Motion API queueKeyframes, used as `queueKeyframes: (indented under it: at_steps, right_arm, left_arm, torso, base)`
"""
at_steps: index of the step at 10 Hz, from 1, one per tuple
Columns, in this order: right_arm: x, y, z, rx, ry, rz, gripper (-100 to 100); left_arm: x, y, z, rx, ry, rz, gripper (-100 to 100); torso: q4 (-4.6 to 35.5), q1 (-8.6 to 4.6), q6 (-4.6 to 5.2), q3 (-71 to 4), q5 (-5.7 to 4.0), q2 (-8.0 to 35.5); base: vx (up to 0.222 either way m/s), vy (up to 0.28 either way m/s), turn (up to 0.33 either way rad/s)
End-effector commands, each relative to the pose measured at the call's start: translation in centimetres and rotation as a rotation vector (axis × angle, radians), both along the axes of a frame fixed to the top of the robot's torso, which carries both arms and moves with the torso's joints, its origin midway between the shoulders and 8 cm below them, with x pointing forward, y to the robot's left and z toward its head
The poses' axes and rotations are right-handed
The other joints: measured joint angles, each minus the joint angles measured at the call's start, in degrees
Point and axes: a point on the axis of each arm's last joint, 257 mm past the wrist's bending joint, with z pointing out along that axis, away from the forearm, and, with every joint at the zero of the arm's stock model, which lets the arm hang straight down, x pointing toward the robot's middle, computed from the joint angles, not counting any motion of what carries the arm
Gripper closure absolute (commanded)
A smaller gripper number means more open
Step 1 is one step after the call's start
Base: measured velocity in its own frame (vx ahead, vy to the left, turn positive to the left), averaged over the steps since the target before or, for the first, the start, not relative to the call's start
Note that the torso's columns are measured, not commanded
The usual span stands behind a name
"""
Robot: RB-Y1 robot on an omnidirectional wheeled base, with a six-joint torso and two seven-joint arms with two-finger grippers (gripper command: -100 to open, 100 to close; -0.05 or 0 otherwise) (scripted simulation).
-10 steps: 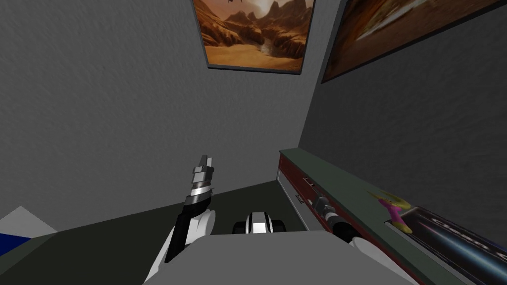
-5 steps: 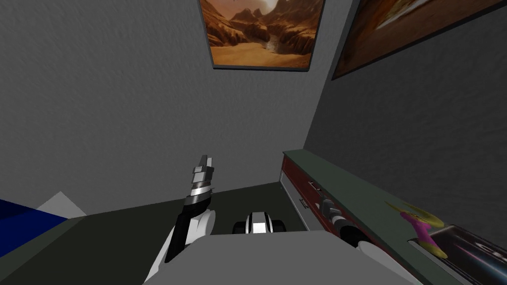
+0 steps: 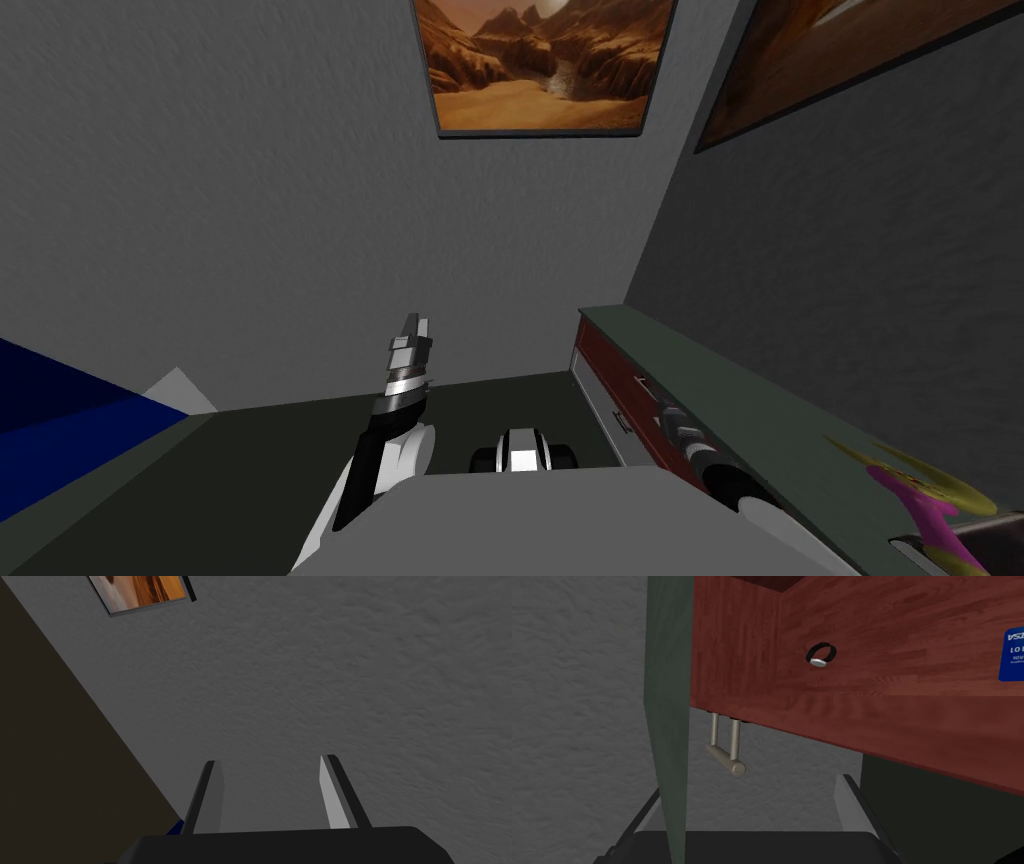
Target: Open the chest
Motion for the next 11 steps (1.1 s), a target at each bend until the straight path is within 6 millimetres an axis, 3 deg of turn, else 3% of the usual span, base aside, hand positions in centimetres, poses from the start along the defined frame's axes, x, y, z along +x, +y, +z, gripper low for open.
queueKeyframes:
  at_steps: [1,2,3,7,8,9,11]
  right_arm:
    - [-0.2,-0.5,0.0,-0.04,0.013,0.012,-100]
    - [-0.2,-0.6,0.0,-0.042,0.013,0.011,-100]
    - [-0.2,-0.6,0.0,-0.042,0.013,0.011,100]
    - [-0.6,1.5,0.4,-0.042,0.013,0.054,100]
    - [-0.5,1.2,0.4,-0.043,0.012,0.048,100]
    - [-0.8,0.7,1.0,-0.047,0.023,0.065,-100]
    - [-0.9,0.5,1.3,-0.048,0.027,0.07,-100]
  left_arm:
    - [0.0,0.0,0.0,0.0,0.0,0.0,0]
    - [0.0,0.0,0.0,0.0,0.0,0.0,0]
    - [0.0,0.0,0.0,0.0,0.0,0.0,0]
    - [0.0,0.0,0.0,0.0,0.0,0.0,0]
    - [0.0,0.0,0.0,0.0,0.0,0.0,0]
    - [0.0,0.0,0.0,0.0,0.0,0.0,0]
    - [0.0,0.0,0.0,0.0,0.0,0.0,0]
  torso:
    - [0.0,-0.01,0.02,0.0,0.0,0.0]
    - [0.0,0.0,0.03,0.01,0.0,0.02]
    - [0.01,0.0,0.02,0.02,0.0,0.03]
    - [-0.08,0.03,0.01,-0.04,-0.06,-0.07]
    - [-0.03,-0.02,0.01,-0.03,-0.02,-0.07]
    - [-0.01,-0.36,-0.01,0.0,-0.09,0.0]
    - [-0.05,-0.39,0.03,-0.05,-0.13,-0.11]
  base:
    - [0.007,-0.005,0.016]
    - [0.0,0.0,0.0]
    - [0.0,0.0,0.0]
    - [0.037,0.172,-0.099]
    - [0.026,0.096,-0.026]
    - [0.049,0.013,-0.041]
    - [0.054,-0.018,-0.026]
